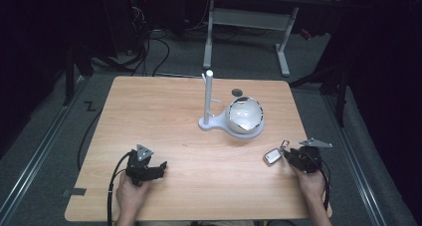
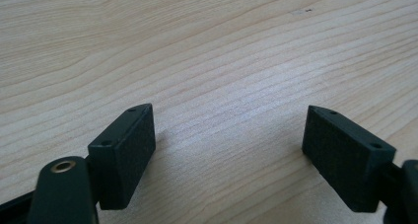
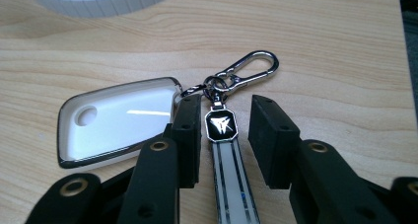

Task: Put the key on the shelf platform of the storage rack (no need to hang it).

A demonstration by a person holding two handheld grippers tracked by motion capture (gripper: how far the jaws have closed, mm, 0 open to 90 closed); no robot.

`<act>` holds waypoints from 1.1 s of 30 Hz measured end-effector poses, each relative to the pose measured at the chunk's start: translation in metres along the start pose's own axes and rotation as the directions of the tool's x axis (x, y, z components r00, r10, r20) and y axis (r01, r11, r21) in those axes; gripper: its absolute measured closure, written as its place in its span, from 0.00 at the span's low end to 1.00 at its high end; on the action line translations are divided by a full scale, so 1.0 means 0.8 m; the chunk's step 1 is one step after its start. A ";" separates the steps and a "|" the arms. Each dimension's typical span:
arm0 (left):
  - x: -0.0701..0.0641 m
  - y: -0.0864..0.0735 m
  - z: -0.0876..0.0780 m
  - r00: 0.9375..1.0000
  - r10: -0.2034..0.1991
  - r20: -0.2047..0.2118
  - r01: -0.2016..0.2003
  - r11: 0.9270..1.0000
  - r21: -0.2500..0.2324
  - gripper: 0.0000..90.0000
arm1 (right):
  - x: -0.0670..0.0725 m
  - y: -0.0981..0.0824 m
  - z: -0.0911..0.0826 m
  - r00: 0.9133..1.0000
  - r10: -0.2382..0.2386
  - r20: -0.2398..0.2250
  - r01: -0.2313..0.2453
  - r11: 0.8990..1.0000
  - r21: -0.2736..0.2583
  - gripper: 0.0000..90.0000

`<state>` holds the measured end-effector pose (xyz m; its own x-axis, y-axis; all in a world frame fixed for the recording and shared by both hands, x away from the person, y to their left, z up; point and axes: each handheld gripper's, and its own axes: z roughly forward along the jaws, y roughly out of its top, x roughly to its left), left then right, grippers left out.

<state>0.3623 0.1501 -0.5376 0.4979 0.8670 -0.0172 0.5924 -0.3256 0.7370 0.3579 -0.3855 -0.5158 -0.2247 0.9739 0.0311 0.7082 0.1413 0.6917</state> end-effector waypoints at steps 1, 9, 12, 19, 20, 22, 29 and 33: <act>0.000 0.000 0.000 1.000 0.000 0.000 0.000 1.000 0.000 0.23 | 0.000 0.000 0.003 1.000 0.001 0.003 -0.001 1.000 0.009 0.74; 0.000 0.000 0.000 1.000 0.000 0.000 0.000 1.000 0.000 0.23 | 0.001 0.000 0.008 1.000 -0.001 -0.003 0.001 1.000 0.020 0.78; 0.000 0.000 0.000 1.000 0.000 0.000 0.000 1.000 0.000 0.23 | 0.001 0.000 0.007 1.000 -0.007 0.004 0.007 1.000 0.023 0.80; 0.000 0.000 0.000 1.000 0.000 0.000 0.000 1.000 0.000 0.23 | 0.008 0.000 0.008 0.998 -0.061 0.029 0.061 0.998 0.023 0.82; 0.000 0.000 0.000 1.000 0.000 0.000 0.000 1.000 0.000 0.23 | 0.008 0.000 0.008 0.998 -0.061 0.029 0.061 0.998 0.023 0.82; 0.000 0.000 0.000 1.000 0.000 0.001 0.000 1.000 0.000 0.23 | 0.008 0.000 0.008 0.998 -0.057 0.026 0.057 0.998 0.022 0.82; 0.000 0.000 0.000 1.000 -0.001 0.000 0.001 1.000 0.000 0.23 | 0.006 0.000 0.009 0.999 -0.036 0.012 0.036 0.999 0.005 0.83; 0.000 0.000 0.000 1.000 0.000 0.000 0.000 1.000 0.000 0.23 | 0.007 0.001 0.003 0.999 -0.036 -0.019 0.036 0.999 -0.012 0.83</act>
<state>0.3624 0.1501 -0.5376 0.4980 0.8670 -0.0172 0.5924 -0.3257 0.7368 0.3590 -0.3792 -0.5169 -0.2629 0.9646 0.0201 0.6919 0.1740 0.7007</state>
